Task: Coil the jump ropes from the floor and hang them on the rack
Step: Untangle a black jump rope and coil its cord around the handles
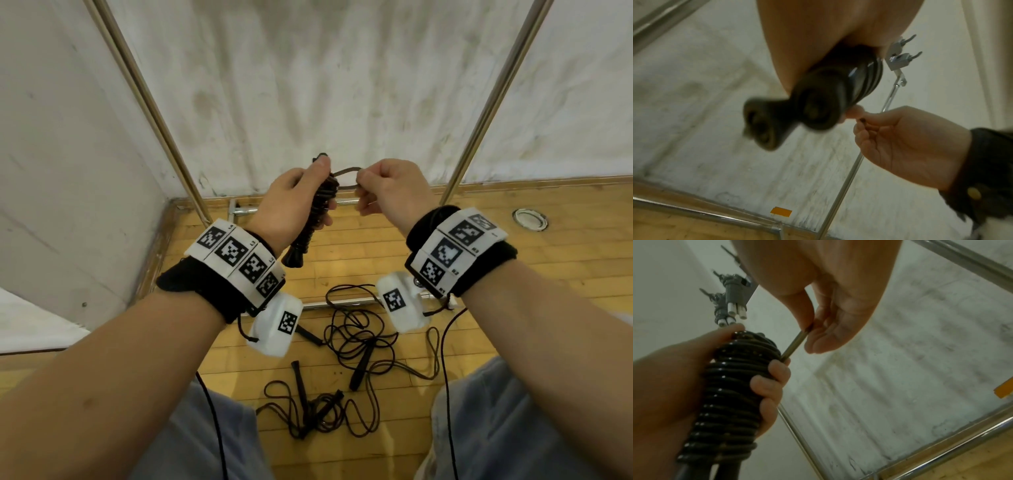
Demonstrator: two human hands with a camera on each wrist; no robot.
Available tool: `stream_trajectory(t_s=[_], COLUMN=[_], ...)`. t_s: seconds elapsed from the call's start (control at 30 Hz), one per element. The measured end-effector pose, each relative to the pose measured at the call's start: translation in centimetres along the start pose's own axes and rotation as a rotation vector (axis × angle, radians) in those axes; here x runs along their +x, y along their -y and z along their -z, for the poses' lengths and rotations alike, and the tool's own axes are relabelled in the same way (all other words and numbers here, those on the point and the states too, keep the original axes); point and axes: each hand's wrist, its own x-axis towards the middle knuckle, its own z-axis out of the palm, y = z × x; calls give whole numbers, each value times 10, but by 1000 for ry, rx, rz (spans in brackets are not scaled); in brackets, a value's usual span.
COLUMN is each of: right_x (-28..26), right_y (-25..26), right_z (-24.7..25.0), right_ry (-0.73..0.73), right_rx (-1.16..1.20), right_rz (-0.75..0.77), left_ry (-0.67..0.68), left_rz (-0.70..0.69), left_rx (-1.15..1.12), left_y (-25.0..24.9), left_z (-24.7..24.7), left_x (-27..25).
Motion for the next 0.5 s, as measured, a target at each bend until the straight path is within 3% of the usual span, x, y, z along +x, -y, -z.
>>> stream_trajectory(t_s=[0.33, 0.5], right_x=[-11, -13], right_y=[4, 6], right_z=[-10, -9], right_ry=[111, 30], right_rx=[29, -23], right_rz=[79, 116], left_ry=[-62, -93], left_rz=[-47, -31], left_rx=[-14, -45], left_y=[4, 6], left_z=[-1, -2], left_x=[3, 5])
